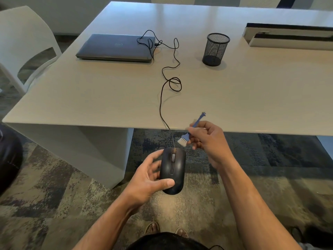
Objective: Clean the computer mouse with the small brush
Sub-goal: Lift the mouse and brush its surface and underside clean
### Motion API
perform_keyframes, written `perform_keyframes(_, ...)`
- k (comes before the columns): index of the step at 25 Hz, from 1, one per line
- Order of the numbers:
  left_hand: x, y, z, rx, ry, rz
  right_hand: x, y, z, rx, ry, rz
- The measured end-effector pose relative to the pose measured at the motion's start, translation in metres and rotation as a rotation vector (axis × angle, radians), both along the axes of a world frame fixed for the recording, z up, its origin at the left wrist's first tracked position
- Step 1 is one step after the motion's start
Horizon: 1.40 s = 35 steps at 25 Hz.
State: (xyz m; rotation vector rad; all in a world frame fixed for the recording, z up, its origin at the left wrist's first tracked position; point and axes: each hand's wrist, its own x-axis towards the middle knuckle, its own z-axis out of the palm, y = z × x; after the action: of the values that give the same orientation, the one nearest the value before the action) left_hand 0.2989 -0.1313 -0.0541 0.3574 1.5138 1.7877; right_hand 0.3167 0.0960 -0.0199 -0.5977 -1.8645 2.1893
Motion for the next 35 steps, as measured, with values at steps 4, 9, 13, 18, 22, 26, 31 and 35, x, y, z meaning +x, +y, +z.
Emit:
perform_keyframes(4, 0.0, -0.002, -0.001, -0.033, 0.029, -0.012, -0.009, -0.013, -0.003, 0.021, 0.001, 0.076)
perform_keyframes(9, -0.001, -0.004, -0.006, -0.019, 0.019, 0.01, -0.008, -0.005, -0.007, 0.044, -0.029, 0.137)
perform_keyframes(13, -0.006, -0.003, -0.008, 0.001, 0.016, 0.013, -0.003, 0.004, -0.01, 0.014, -0.045, 0.148)
perform_keyframes(18, -0.013, -0.004, -0.009, 0.038, -0.008, 0.043, 0.004, 0.011, -0.007, -0.04, -0.045, 0.122)
perform_keyframes(22, -0.015, -0.002, -0.006, 0.045, -0.015, -0.002, -0.004, 0.01, 0.002, -0.066, -0.003, 0.037)
perform_keyframes(26, -0.014, -0.001, -0.005, 0.056, -0.02, -0.043, -0.015, 0.002, 0.004, -0.047, 0.006, 0.046)
perform_keyframes(31, -0.015, -0.006, -0.001, 0.063, 0.002, -0.023, -0.008, -0.002, -0.003, -0.065, -0.033, 0.117)
perform_keyframes(35, -0.016, -0.011, 0.0, 0.069, -0.012, 0.009, 0.006, 0.006, -0.007, -0.118, -0.054, 0.138)
